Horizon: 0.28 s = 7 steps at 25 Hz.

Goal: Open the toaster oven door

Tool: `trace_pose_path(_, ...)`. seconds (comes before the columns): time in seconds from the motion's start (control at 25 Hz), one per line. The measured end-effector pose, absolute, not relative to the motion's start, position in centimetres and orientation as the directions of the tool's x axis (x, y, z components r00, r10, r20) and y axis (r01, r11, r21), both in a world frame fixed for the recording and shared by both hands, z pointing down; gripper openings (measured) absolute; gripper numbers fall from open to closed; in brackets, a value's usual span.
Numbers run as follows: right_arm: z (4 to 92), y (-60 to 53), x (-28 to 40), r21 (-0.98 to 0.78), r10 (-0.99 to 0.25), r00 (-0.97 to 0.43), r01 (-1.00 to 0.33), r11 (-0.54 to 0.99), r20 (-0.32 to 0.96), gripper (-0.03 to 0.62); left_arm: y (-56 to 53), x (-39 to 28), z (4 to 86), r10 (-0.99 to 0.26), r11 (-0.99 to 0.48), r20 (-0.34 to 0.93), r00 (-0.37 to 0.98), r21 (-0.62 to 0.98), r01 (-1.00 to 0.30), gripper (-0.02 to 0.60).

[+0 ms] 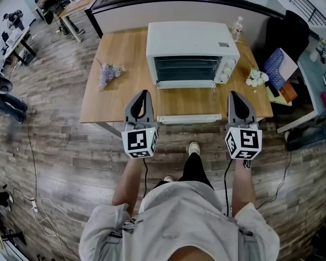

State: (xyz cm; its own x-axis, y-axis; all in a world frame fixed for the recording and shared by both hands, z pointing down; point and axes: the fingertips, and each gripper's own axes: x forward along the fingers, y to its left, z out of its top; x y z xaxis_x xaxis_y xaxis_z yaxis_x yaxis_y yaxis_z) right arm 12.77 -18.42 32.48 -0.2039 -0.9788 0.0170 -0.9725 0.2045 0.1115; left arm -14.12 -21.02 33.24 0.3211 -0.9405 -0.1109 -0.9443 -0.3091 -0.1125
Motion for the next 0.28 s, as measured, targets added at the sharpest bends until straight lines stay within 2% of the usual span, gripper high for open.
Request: trace_pose_path(0.28, 32.99, -18.93, 13.40, 0.117, -0.980, -0.197, -0.973, 0.198, 0.023, 0.021, -21.43, -13.61, 33.68, -0.939, -0.317, -0.105, 0.329, -0.113, -0.942, 0.014)
